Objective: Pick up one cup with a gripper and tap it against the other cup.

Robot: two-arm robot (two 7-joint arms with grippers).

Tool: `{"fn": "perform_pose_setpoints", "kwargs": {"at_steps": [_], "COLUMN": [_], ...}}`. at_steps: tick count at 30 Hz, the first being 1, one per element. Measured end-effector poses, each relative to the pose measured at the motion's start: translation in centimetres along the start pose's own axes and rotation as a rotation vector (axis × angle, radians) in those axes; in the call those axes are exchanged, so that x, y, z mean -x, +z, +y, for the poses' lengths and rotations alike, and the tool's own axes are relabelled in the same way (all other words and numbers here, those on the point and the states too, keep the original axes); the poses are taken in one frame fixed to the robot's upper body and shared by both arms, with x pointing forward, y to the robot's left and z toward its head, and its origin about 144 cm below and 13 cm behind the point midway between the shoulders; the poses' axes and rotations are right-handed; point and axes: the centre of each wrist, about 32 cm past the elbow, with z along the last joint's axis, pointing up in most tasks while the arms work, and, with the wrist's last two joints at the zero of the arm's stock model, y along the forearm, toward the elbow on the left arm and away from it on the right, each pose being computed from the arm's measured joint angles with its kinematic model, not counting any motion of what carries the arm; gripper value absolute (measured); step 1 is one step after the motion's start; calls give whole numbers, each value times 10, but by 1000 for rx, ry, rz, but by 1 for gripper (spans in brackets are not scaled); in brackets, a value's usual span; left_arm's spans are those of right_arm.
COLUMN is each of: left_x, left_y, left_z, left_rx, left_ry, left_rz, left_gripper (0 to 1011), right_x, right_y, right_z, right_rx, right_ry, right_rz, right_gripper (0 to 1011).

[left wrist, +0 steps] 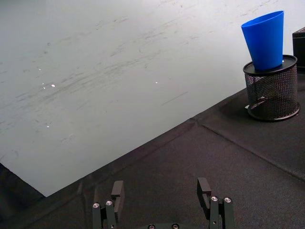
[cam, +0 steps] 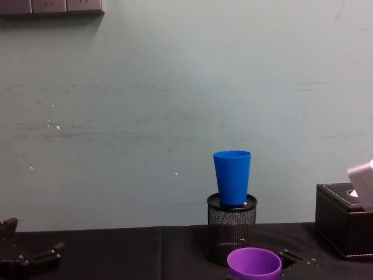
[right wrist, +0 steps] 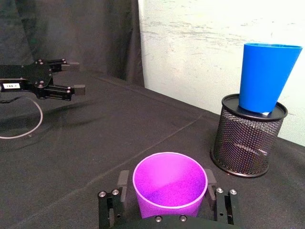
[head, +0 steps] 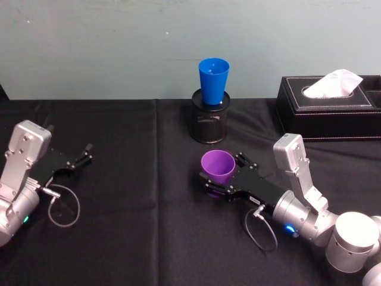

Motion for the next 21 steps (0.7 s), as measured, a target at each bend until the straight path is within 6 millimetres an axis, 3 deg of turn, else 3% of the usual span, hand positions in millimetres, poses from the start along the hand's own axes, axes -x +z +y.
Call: {"fn": "perform_pose_setpoints", "kwargs": {"at_steps": [8, 21], "left_x": [0, 0], "left_y": [0, 0], "left_z": [0, 0], "left_rx": [0, 0], "left_ry": [0, 0], "left_rz": [0, 0], "left_gripper": [1000, 1000], "right_x": [0, 0], "right_y": [0, 0], "right_z": [0, 0], "right_rx": [0, 1], "right_ry": [0, 0], "right_rz": [0, 0], "right_gripper": [787, 729]}}
